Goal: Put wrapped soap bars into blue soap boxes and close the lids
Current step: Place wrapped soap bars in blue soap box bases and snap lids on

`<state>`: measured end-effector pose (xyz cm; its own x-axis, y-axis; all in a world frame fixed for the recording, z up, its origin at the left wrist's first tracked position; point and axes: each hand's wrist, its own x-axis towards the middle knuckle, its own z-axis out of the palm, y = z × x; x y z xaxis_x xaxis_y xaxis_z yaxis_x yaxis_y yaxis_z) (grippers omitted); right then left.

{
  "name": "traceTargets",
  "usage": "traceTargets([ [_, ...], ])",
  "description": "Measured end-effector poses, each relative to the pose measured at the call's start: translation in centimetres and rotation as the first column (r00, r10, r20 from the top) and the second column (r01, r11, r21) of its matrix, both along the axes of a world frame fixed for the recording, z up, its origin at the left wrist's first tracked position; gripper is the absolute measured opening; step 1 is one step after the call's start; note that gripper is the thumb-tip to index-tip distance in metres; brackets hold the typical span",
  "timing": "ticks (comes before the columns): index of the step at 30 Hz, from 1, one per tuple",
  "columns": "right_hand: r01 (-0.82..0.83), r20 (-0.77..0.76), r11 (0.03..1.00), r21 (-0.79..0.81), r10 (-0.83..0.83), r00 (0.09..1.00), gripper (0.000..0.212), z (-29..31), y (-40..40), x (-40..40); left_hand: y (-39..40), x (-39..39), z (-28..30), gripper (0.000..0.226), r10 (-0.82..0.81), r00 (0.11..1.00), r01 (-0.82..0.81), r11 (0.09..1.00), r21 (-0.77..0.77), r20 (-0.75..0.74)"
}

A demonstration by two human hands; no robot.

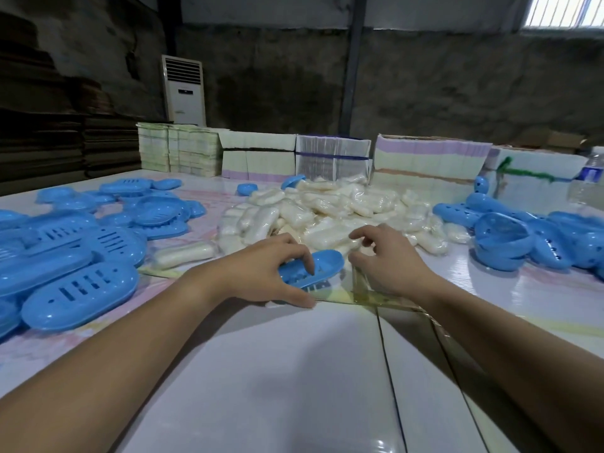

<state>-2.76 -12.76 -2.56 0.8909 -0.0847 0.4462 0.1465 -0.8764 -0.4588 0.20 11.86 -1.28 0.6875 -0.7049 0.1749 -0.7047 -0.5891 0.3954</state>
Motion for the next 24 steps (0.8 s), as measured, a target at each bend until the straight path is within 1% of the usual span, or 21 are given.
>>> traceTargets([
  [1,0.007,-0.025,0.998,-0.067,-0.009,1.0,0.039,0.3,0.0,0.3,0.0,0.0,0.0,0.045,-0.023,1.0,0.023,1.0,0.001,-0.007],
  [3,-0.009,-0.066,0.968,-0.25,-0.008,0.998,0.054,1.0,0.1,0.9,0.0,-0.3,0.3,0.049,-0.073,0.996,0.073,0.997,0.0,-0.054],
  [5,-0.077,-0.11,0.897,-0.435,0.031,0.993,0.066,1.4,0.8,1.4,0.1,-0.6,0.5,0.051,-0.098,0.991,0.099,0.995,0.014,-0.092],
  [7,-0.158,-0.166,0.819,-0.552,0.078,0.983,0.073,1.6,1.9,1.8,0.3,-0.5,0.6,0.052,-0.103,0.987,0.11,0.993,0.045,-0.126],
  [9,-0.21,-0.206,0.757,-0.618,0.101,0.973,0.076,1.7,2.9,2.3,0.5,-0.5,0.7,0.051,-0.101,0.983,0.112,0.991,0.07,-0.151],
  [11,-0.217,-0.211,0.727,-0.652,0.101,0.972,0.075,2.4,3.5,2.5,0.6,-0.4,0.7,0.049,-0.094,0.985,0.103,0.993,0.056,-0.147],
  [13,-0.203,-0.182,0.701,-0.683,0.106,0.978,0.068,3.1,3.5,2.5,0.6,-0.3,0.7,0.049,-0.079,0.988,0.084,0.996,0.028,-0.132],
  [15,-0.165,-0.119,0.665,-0.729,0.114,0.986,0.059,3.4,3.1,2.2,0.7,-0.2,0.7,0.053,-0.064,0.99,0.067,0.998,0.019,-0.124],
  [16,-0.144,-0.09,0.664,-0.734,0.114,0.989,0.059,3.4,2.6,2.0,0.7,-0.2,0.7,0.054,-0.062,0.991,0.065,0.998,0.021,-0.12],
  [19,-0.066,-0.006,0.722,-0.689,0.086,0.996,0.061,3.2,1.0,1.2,0.8,-0.1,0.8,0.052,-0.057,0.99,0.061,0.998,0.025,-0.125],
  [20,-0.025,0.038,0.759,-0.651,0.066,0.997,0.058,3.2,0.4,1.0,0.7,-0.1,0.8,0.052,-0.052,0.991,0.054,0.998,0.019,-0.125],
  [21,0.019,0.091,0.82,-0.571,0.041,0.995,0.055,3.3,-0.2,0.7,0.6,-0.2,0.7,0.051,-0.045,0.992,0.046,0.999,0.007,-0.12],
  [22,0.057,0.144,0.896,-0.441,0.008,0.99,0.051,3.5,-0.8,0.3,0.3,-0.2,0.5,0.051,-0.036,0.993,0.035,0.999,-0.013,-0.114],
  [23,0.087,0.183,0.959,-0.268,-0.038,0.982,0.047,3.8,-1.2,-0.2,0.0,-0.3,0.3,0.051,-0.024,0.994,0.02,0.999,-0.04,-0.11],
  [24,0.103,0.203,0.992,-0.07,-0.087,0.975,0.043,4.2,-1.5,-0.7,-0.4,-0.5,0.1,0.053,-0.008,0.994,0.001,0.998,-0.07,-0.111],
])
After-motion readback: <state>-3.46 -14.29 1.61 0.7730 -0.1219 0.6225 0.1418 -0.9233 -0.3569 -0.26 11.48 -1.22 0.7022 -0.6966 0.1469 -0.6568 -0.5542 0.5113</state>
